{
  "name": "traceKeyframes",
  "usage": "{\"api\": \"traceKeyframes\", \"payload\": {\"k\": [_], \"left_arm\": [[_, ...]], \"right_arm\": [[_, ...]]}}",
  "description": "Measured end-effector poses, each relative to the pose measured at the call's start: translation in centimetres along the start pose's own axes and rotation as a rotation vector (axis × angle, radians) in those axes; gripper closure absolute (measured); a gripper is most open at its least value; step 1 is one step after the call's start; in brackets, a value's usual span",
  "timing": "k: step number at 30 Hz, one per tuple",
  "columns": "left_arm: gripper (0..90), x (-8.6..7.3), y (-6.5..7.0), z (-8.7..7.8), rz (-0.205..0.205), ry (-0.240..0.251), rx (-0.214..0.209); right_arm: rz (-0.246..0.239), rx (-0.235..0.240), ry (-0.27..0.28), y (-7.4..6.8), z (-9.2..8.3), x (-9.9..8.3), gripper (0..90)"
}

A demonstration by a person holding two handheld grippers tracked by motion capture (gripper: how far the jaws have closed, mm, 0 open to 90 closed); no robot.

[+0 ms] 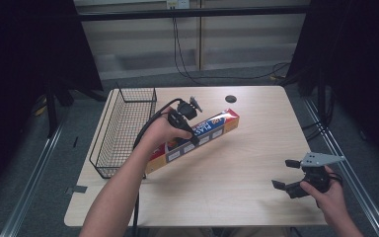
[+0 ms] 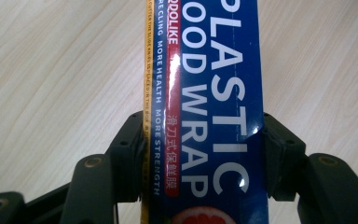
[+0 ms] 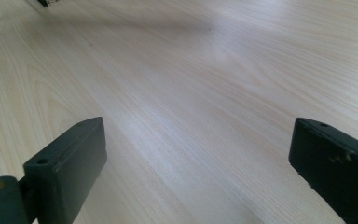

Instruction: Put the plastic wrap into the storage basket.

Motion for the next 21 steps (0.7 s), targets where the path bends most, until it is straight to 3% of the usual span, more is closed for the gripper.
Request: {"api": "traceKeyframes", "payload": {"k": [15,21], "left_arm": [[43.1,-1.2,-1.8,-2.1,-0.046,-0.008,0.023],[43.1,-1.8,-2.5,-2.9,-0.085,0.006,0.030]], "right_arm": [[0.008,0.023,0.019,-0.3,0.1,0.4,4.2],[0.016,0.027,0.034,-0.4,0.2,0.5,4.1]]}}
Point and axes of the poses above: each handheld gripper's, and its own axes: z roughly forward along the jaws, x roughly out of its top, y roughly to its right, the point moved 10 cm from there along z, roughly forward along the jaws, and after that the axes turned 11 degrees about -z, right-handed, at the moved point
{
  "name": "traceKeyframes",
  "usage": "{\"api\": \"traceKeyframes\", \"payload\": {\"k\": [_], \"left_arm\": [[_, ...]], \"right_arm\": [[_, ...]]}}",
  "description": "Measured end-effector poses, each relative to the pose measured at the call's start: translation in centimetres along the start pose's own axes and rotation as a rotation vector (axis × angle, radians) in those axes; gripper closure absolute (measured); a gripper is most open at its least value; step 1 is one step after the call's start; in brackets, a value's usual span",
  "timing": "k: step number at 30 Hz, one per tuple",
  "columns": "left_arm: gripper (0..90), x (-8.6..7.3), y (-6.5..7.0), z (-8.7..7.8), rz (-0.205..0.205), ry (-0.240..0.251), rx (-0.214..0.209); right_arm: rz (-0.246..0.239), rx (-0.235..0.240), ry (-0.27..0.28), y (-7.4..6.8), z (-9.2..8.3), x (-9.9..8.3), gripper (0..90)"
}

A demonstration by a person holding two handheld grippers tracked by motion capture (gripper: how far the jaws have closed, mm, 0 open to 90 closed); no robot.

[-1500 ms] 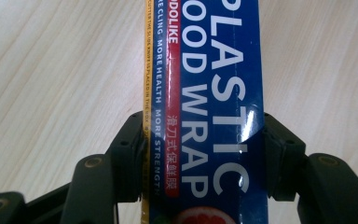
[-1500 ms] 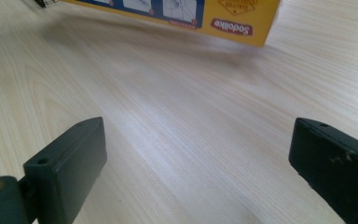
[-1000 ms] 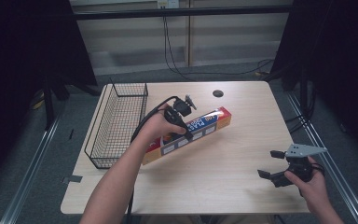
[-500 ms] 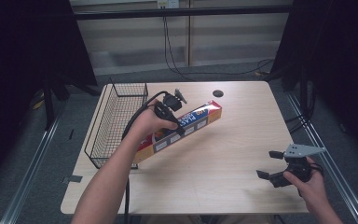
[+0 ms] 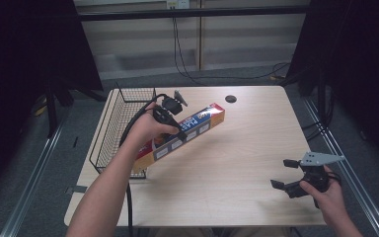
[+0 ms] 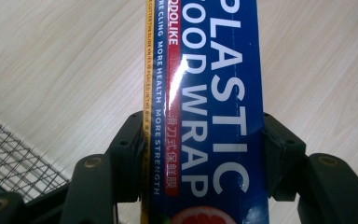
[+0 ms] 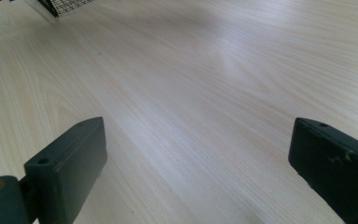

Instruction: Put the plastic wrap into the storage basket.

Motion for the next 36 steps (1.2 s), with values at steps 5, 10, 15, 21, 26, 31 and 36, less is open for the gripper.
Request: {"api": "traceKeyframes", "payload": {"k": [5,10,15,21,26,31,36], "left_arm": [[43.1,-0.3,-0.6,-0.8,-0.022,0.008,0.012],[43.0,-0.5,-1.1,-1.6,-0.052,0.020,0.026],[43.0,-0.8,-1.7,-2.1,-0.088,0.023,0.043],[43.0,-1.1,-2.3,-2.6,-0.120,0.034,0.051],[43.0,-1.4,-2.7,-3.0,-0.136,0.043,0.055],[43.0,-1.6,-3.1,-3.4,-0.150,0.048,0.063],[43.0,-2.0,-3.4,-3.9,-0.165,0.045,0.068]], "right_arm": [[0.000,-0.001,-0.008,0.0,0.0,-0.1,4.1],[0.000,0.000,-0.008,-0.1,0.1,0.0,4.1],[-0.004,0.002,-0.009,-0.1,0.1,0.0,4.1],[-0.006,0.003,-0.011,-0.1,0.1,0.0,4.2],[-0.006,0.004,-0.011,-0.1,0.1,0.0,4.2],[-0.007,-0.001,-0.011,-0.1,0.1,0.0,4.1],[-0.009,0.003,-0.013,-0.1,0.1,0.0,4.1]]}}
Point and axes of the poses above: each handheld gripper's, and its own axes: z roughly forward along the jaws, x roughly out of its top, y roughly to its right, the point moved 10 cm from there along z, roughly forward along the jaws, and after that the axes turned 11 degrees about -z, right-handed, at the moved point
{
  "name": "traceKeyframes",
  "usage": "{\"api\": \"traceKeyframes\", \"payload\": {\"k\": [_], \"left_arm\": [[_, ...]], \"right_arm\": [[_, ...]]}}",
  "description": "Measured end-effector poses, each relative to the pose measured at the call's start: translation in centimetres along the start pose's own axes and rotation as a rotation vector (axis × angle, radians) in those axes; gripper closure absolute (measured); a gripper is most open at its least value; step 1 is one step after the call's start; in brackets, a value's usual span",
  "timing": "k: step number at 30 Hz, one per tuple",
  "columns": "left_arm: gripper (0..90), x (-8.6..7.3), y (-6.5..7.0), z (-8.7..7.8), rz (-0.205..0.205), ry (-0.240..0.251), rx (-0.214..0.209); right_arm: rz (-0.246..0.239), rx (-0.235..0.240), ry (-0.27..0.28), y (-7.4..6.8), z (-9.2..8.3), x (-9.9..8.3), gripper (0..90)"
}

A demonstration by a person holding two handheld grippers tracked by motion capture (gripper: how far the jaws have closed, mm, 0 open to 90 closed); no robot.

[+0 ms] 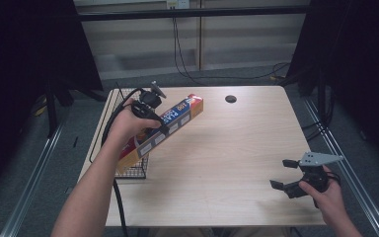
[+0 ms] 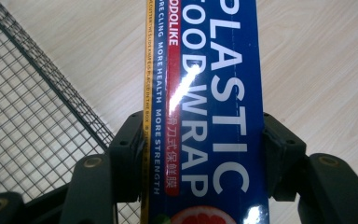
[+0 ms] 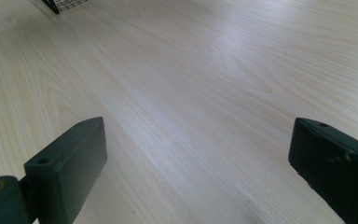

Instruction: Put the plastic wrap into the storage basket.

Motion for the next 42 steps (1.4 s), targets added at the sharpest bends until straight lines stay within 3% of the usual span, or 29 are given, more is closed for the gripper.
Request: {"api": "traceKeyframes", "payload": {"k": [9,17,18,19,42], "left_arm": [[42.9,-0.5,-1.1,-0.9,-0.029,0.017,0.013],[42.9,-0.9,-1.9,-1.2,-0.081,0.037,0.024],[42.9,-1.1,-2.1,-1.4,-0.063,0.024,0.031],[42.9,-1.0,-2.1,-1.3,-0.084,0.043,0.032],[42.9,-2.0,-4.1,-2.3,-0.142,0.048,0.053]], "right_arm": [[-0.006,-0.002,-0.005,0.0,0.1,-0.1,4.1],[-0.007,0.001,-0.008,-0.1,0.2,0.0,4.1],[-0.006,0.001,-0.009,-0.1,0.2,0.0,4.1],[-0.005,0.000,-0.011,-0.1,0.2,-0.1,4.1],[-0.006,0.004,-0.008,-0.1,0.2,0.0,4.1]]}}
Point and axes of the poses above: each handheld gripper's, and its own axes: z roughly forward along the jaws, x roughly out of its top, y roughly to its right, the point moved 10 cm from there along z, roughly forward along the jaws, and after that the axes turned 11 degrees about -z, right-handed, at the moved point
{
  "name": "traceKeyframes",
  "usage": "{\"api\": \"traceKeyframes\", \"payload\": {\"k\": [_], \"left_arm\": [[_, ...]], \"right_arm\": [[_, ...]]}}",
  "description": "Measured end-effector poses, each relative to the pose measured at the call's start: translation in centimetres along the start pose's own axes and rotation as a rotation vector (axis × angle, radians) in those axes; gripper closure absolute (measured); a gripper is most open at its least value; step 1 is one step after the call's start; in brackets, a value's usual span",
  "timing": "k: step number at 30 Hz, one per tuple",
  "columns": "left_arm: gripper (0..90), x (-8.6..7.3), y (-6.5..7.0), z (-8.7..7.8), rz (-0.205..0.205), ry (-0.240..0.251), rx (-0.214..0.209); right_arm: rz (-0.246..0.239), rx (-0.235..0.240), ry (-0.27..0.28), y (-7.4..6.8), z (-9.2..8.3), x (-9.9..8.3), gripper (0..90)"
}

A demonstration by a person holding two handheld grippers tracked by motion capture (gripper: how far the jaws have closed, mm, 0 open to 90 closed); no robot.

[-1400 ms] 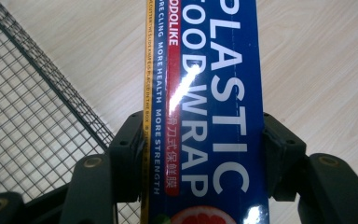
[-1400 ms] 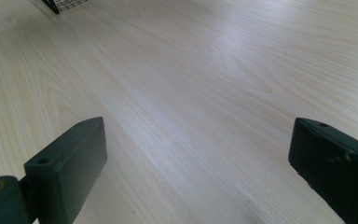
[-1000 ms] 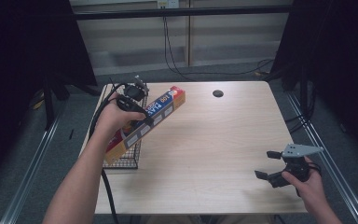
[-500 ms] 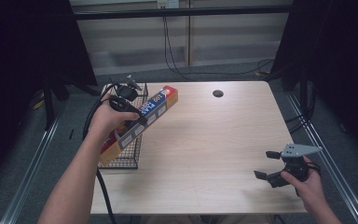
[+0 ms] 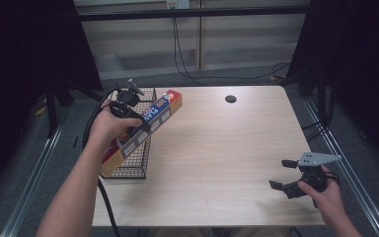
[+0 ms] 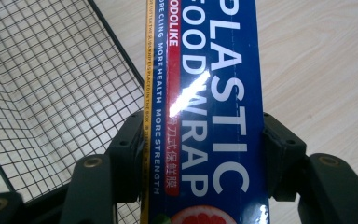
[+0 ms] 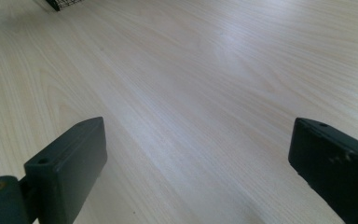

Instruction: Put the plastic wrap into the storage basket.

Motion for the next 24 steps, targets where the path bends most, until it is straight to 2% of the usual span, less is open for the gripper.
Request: {"api": "traceKeyframes", "payload": {"k": [11,12,14,15,24], "left_arm": [[42.9,-0.3,-1.1,0.0,-0.027,0.001,0.022],[43.0,-0.4,-1.2,-0.1,-0.042,-0.003,0.023],[43.0,-0.4,-1.4,-0.1,-0.035,0.002,0.034],[43.0,-0.4,-1.5,-0.1,-0.054,0.007,0.033],[43.1,-0.9,-2.3,-0.1,-0.096,0.001,0.048]], "right_arm": [[-0.001,0.000,0.003,0.0,0.0,0.1,4.2],[-0.001,-0.001,0.003,0.0,0.0,0.1,4.1],[0.001,-0.001,0.005,-0.1,-0.1,0.1,4.1],[0.001,0.000,0.004,-0.1,-0.1,0.1,4.1],[-0.005,0.002,0.001,-0.2,0.1,0.1,4.1]]}}
Point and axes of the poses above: each handheld gripper's, and its own axes: z roughly forward along the jaws, x roughly out of its top, y roughly to its right, the point moved 10 cm from there along z, roughly forward along the jaws, and after that the axes turned 11 degrees about -z, right-handed, at the moved point
